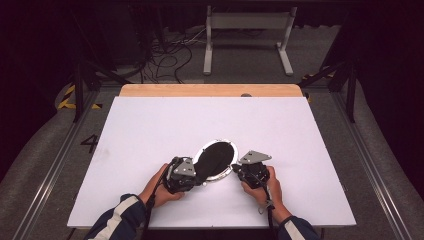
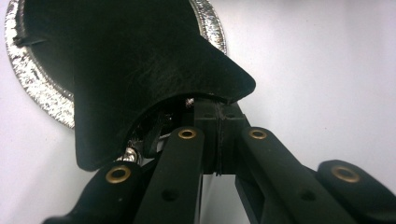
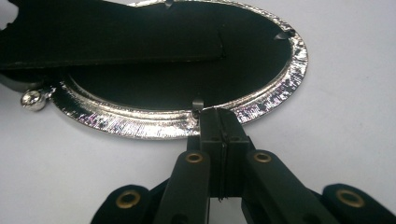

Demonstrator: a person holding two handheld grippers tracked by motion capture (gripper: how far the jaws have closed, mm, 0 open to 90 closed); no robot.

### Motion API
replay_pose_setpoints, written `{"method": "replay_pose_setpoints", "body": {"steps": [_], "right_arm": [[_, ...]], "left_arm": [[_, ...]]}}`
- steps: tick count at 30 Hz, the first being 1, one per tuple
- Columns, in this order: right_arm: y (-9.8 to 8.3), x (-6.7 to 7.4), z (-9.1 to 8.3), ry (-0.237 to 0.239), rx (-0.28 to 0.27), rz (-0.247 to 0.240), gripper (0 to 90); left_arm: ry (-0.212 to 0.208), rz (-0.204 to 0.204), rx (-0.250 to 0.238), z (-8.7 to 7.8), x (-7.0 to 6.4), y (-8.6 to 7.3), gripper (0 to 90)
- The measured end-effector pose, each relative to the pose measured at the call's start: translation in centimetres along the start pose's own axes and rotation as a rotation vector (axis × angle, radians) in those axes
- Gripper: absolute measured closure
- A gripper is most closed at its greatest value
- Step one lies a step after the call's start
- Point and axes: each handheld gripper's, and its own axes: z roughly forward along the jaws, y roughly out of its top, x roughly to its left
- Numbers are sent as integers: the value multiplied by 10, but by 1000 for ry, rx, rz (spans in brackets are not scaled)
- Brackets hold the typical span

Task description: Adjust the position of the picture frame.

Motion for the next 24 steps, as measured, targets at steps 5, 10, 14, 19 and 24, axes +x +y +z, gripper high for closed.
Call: {"method": "replay_pose_setpoints", "body": {"steps": [5,10,14,19,24], "right_arm": [[4,-3,4,-4,2,3,900],[3,-3,4,-12,-4,-7,900],[2,-2,4,-11,-8,-7,900],[1,-1,3,-9,-8,-9,898],[1,-1,2,-5,-8,-7,896]], "left_arm": [[17,1,13,1,-3,3,897],[18,16,33,-3,-5,3,844],[24,32,17,-13,-4,0,828],[34,-1,-8,-30,6,-12,817],[77,-64,-38,-42,19,-24,788]]}}
